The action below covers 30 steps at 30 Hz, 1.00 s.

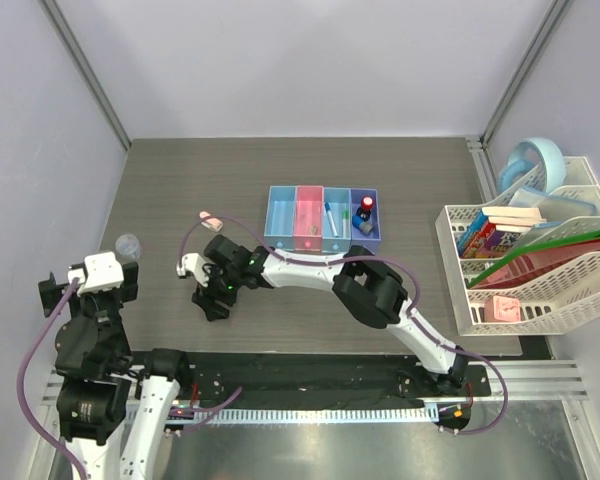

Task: Sort the stationery into containers
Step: Pick up the stationery from the center of the board.

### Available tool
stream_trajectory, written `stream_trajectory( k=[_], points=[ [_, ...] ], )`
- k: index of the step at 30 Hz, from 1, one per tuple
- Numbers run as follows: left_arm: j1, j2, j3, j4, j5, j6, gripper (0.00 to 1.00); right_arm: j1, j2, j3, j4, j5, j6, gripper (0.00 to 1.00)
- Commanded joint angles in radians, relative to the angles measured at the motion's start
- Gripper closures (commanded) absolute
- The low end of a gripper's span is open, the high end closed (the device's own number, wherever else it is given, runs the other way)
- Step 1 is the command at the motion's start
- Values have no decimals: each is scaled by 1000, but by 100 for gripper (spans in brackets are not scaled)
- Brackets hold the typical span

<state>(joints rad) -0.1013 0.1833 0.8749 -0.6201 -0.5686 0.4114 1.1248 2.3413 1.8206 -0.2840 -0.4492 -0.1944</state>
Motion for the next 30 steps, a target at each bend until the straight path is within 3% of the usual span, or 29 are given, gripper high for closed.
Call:
stream_trajectory(
  k=[1, 13, 20, 30],
  points=[
    [6, 10, 52, -44, -14, -34, 0, -10, 35, 77, 37, 32, 15, 31],
    [5, 13, 64, -53, 13, -48, 0, -8, 122, 178, -17, 75, -7, 32],
    [6, 33, 65, -36, 27, -43, 0, 10, 95, 108, -18, 105, -16, 43],
    [6, 42, 75, -27, 45, -45, 0, 35, 33, 19, -7, 164, -23, 41]
  ],
)
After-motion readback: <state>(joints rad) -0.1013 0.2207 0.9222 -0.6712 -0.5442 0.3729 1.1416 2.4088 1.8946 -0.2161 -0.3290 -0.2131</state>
